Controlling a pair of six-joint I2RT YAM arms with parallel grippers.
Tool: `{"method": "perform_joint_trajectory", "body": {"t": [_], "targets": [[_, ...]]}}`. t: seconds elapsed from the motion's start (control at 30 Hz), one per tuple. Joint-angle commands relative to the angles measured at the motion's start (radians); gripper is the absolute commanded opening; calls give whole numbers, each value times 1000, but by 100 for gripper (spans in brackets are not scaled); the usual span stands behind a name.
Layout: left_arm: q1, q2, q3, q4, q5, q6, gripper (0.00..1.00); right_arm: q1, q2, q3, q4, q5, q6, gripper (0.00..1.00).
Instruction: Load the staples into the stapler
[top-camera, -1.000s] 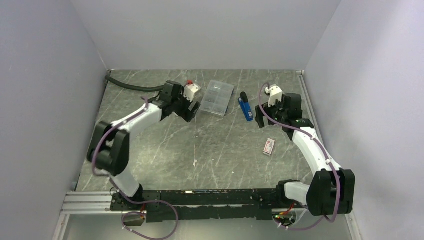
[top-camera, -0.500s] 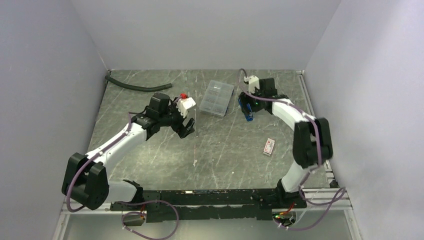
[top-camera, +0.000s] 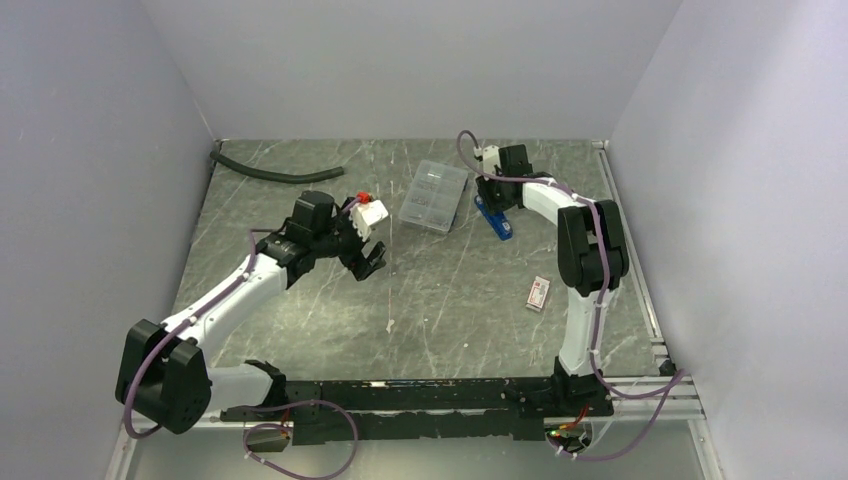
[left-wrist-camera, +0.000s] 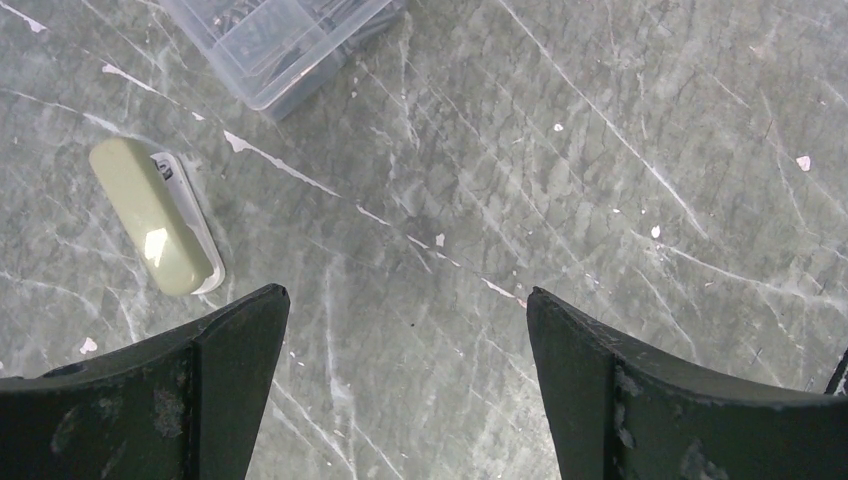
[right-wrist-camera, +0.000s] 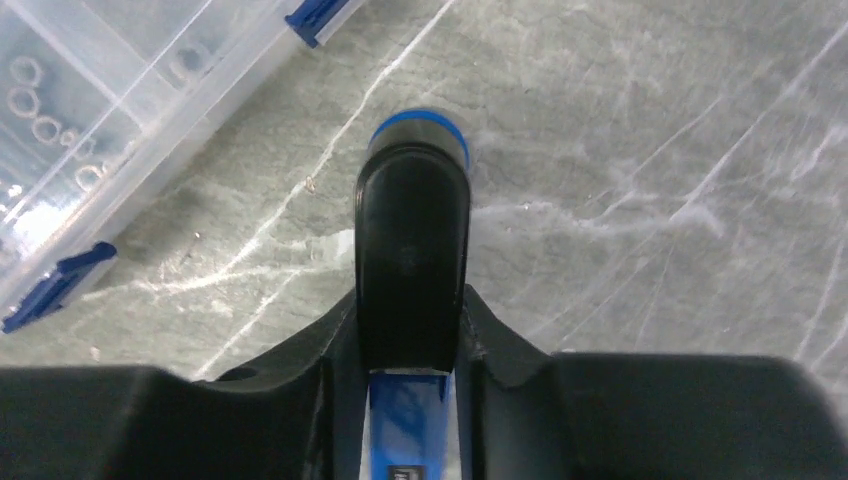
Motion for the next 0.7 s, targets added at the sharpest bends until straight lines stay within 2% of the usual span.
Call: {"method": "perform_joint_trajectory", "body": {"t": [0.0, 0.1, 0.23, 0.37, 0.5, 0.67], "targets": [[1, -1, 9, 26, 6, 22, 94, 4, -4, 54, -10, -15, -57, 20], [1, 18, 46, -14, 25, 27, 94, 5, -79, 5, -29, -125, -132, 7], [1, 81, 116, -45, 100, 18, 94, 14, -232, -97, -66, -338, -216, 1], [1, 166, 176, -13, 265, -25, 90, 61, -394, -201, -107, -508, -292, 0], [1, 224, 172, 133, 450, -67, 86, 145, -532, -279, -151, -610, -348, 0], [-4, 249, 189, 241, 634, -75, 83, 209, -611, -306, -173, -732, -321, 0]]}}
